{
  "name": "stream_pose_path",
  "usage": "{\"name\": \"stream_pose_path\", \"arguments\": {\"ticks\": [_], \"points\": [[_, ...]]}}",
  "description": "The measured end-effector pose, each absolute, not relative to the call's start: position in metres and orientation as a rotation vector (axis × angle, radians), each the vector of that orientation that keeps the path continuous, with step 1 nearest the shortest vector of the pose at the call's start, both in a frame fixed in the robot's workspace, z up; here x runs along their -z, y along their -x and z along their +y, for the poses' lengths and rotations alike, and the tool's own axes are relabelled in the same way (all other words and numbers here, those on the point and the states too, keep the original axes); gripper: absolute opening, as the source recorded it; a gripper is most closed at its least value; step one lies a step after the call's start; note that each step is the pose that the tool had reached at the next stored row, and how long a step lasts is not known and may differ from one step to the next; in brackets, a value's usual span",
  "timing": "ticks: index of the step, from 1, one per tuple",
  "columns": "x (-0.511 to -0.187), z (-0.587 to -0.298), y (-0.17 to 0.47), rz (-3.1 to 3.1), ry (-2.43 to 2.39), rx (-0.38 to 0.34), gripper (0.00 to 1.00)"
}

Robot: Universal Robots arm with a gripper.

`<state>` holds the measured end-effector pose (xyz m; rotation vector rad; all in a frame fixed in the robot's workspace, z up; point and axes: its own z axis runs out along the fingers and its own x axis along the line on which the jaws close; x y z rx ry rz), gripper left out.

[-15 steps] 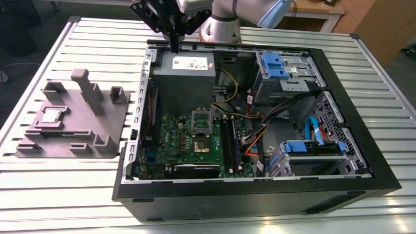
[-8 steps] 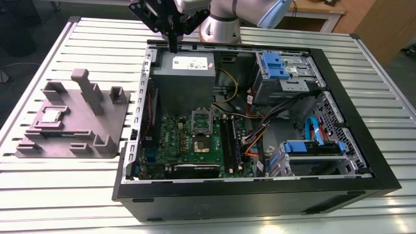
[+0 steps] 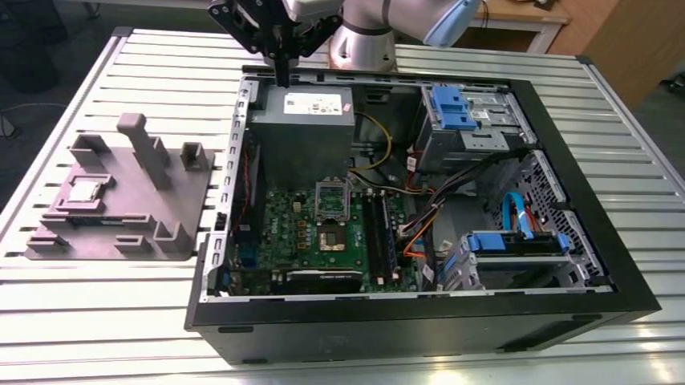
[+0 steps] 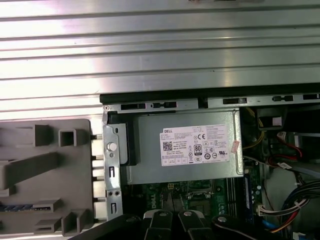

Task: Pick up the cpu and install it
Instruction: 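Reach for the cpu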

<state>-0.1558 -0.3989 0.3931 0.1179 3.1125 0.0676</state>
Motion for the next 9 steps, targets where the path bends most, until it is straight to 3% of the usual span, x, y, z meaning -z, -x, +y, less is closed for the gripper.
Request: {"name": "stream_pose_path", "arguments": {"ticks": [9], "points": [[-0.3931, -0.3989, 0.1589, 3.112, -0.118, -0.068, 0.11]]}}
